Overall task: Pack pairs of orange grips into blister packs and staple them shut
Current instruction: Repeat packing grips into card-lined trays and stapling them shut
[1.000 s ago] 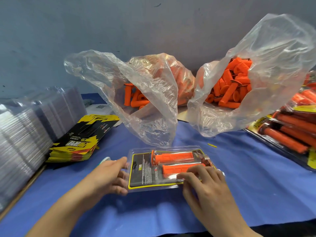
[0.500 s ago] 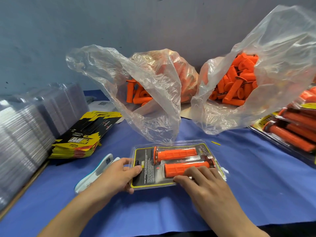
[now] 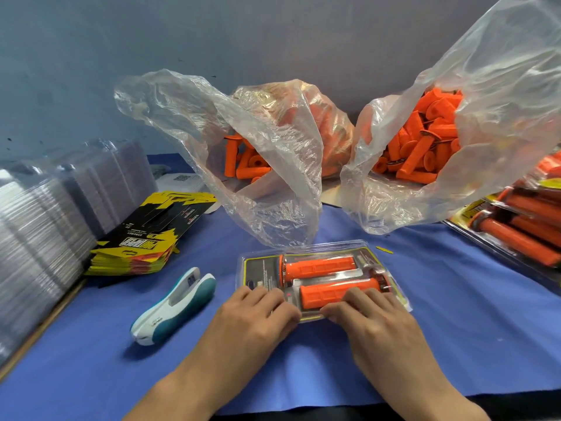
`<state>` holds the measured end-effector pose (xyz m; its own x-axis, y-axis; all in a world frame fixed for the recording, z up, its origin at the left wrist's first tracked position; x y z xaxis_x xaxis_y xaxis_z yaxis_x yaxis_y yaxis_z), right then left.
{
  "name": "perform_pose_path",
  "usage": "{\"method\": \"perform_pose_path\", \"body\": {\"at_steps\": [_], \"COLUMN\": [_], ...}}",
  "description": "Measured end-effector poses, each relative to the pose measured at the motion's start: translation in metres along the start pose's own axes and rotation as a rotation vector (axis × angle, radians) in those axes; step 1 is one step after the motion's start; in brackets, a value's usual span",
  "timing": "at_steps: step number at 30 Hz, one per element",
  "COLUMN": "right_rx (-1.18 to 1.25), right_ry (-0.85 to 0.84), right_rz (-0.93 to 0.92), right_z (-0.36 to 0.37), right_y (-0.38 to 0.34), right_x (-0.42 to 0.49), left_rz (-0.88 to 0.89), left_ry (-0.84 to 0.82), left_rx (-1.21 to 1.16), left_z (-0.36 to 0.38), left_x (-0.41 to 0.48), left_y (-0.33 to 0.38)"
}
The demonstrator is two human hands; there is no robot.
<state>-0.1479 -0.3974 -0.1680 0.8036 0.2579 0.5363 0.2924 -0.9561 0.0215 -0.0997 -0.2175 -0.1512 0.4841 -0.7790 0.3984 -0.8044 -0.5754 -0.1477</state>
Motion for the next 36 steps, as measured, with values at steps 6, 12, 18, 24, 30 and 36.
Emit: {"method": "perform_pose_path", "body": {"at_steps": [6,12,18,24,30,36], "right_rx": [0.012,0.095,0.474,0.21,0.269,0.371], "right_ry": [-0.005,-0.017,-0.163,-0.164,-0.086,-0.143], "right_rz": [0.074,-0.054,-0.12,-0.161,-0.315,-0.284], "right_z": [-0.01,-0.008,-0.016,-0.019,-0.013,-0.019], "right_y": [0.019,0.006,0.024,0.02,-0.025,0.006], "right_x": [-0.003,0.0,0.004,0.006,-0.009,-0.017], "left_rz": [0.038,0.056,0.149,0.239,0.185,0.21], "left_ry": [0.018,0.154,0.131,0.001,0.032,0.043], "left_rx": [-0.091,-0.065,-0.162,-0.131,-0.109,-0.156], "left_z": [-0.01,-0.018,-0.023,-0.02,-0.021,-0.016], "left_x": [-0.008,-0.008,-0.022,-0.023,-0.016,-0.019], "left_y": [-0.011,0.018,0.002,0.017,0.037,0.014]}}
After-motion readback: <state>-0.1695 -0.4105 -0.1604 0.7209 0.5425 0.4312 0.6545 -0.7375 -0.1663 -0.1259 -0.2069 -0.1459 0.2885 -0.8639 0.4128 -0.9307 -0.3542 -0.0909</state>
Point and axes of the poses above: each hand's wrist, its own x-axis towards the middle knuckle, its own z-axis out of the palm, y = z × x, the point moved 4 cm from there along x, towards the middle knuckle, and after that the axes turned 10 degrees about -y, right-handed, at the moved point
